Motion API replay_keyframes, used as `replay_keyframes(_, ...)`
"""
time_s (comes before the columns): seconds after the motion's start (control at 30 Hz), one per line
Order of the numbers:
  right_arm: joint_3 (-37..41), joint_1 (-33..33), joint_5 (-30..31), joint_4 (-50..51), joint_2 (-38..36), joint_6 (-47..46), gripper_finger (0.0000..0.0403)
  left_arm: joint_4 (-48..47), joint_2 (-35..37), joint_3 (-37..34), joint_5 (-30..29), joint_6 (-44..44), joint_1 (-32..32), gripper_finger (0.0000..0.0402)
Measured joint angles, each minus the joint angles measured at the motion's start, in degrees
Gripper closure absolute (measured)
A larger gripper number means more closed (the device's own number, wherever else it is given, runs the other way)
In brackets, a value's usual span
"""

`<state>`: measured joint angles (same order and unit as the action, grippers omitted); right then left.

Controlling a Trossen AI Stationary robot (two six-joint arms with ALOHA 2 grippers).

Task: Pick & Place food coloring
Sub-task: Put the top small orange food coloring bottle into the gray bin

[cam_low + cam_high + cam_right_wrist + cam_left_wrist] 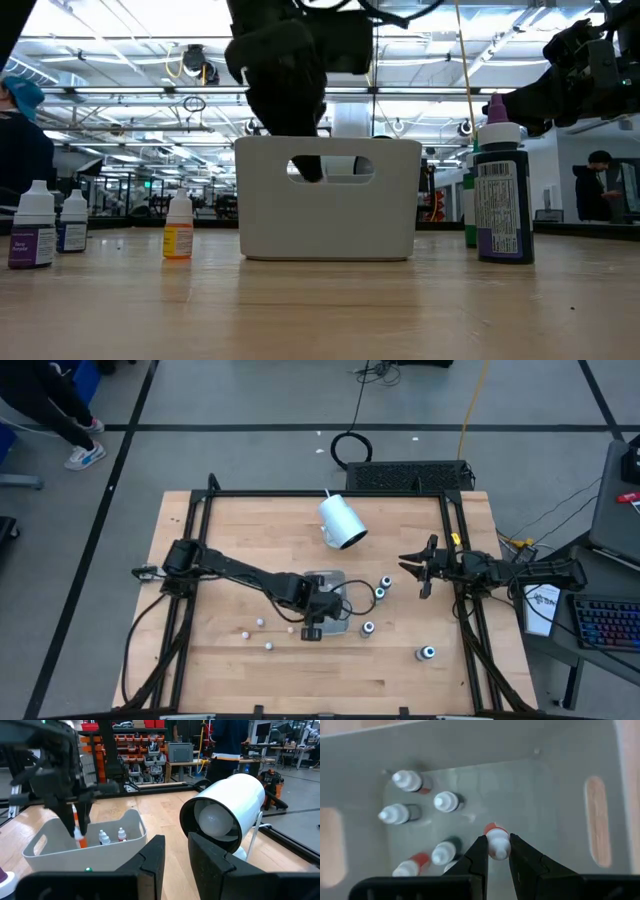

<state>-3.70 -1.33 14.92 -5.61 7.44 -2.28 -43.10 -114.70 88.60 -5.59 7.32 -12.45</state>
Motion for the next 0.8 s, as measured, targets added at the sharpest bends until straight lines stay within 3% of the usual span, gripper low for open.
replay_keyframes(0.8,0.0,0.0,0.0,-0.1,0.0,0.0,0.0325,-0.4,-3.5,0.0,-1.9,3.3,1.6,0.0346)
